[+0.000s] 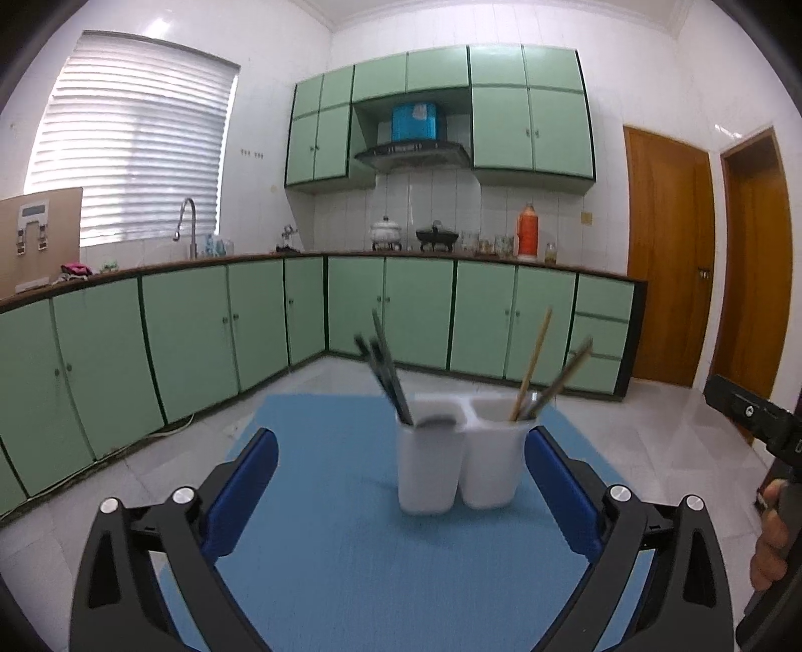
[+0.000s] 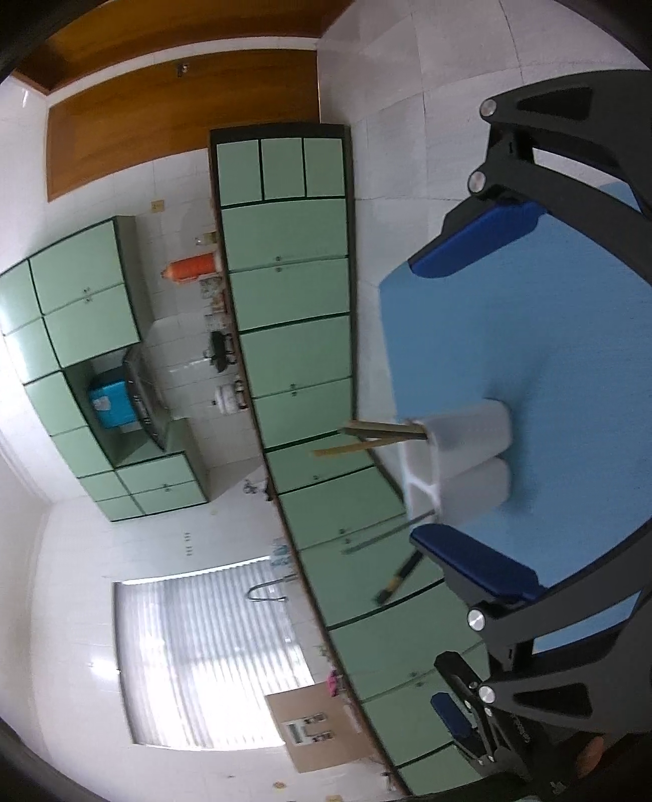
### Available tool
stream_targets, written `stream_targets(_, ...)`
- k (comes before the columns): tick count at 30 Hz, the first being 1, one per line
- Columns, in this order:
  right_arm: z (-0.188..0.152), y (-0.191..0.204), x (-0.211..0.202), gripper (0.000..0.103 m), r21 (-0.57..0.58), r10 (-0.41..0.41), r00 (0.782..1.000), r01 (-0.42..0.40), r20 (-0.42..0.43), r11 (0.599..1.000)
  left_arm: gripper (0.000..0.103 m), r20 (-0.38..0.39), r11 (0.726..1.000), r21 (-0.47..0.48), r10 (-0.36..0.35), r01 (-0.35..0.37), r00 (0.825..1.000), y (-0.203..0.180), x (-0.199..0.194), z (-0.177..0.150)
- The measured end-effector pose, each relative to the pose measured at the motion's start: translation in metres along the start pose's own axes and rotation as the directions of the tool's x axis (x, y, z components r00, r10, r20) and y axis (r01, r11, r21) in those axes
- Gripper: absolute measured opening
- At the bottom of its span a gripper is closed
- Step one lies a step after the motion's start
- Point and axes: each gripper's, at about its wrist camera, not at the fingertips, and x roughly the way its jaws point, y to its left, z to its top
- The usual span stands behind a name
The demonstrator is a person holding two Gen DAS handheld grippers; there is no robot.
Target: Organize utensils
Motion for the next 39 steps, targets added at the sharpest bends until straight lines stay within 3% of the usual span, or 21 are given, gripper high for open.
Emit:
stream_targets(15, -0.051, 0.035, -0.026, 0.096, -0.058, -0.013, 0.988, 0.004, -0.154, 0.998, 0.097, -0.112, 1.0, -0.005, -0.022, 0.021, 0.993, 0.002, -0.031, -0.045)
stream_targets(23, -0.059, 0.056, -0.041, 0.096, -0.094, 0.011, 0.986, -0.027, -0.168, 0.995, 0.097, -0.107, 0.999, -0.002, -0.032, 0.032, 0.994, -0.002, -0.056, -0.05)
stream_targets(39, -0.042, 0.061, -0.053, 0.096, -0.111, 0.012, 0.99, -0.028, -0.139, 0.993, 0.097, -0.091, 1.0, -0.016, -0.024, 0.022, 0.996, 0.002, -0.068, -0.044)
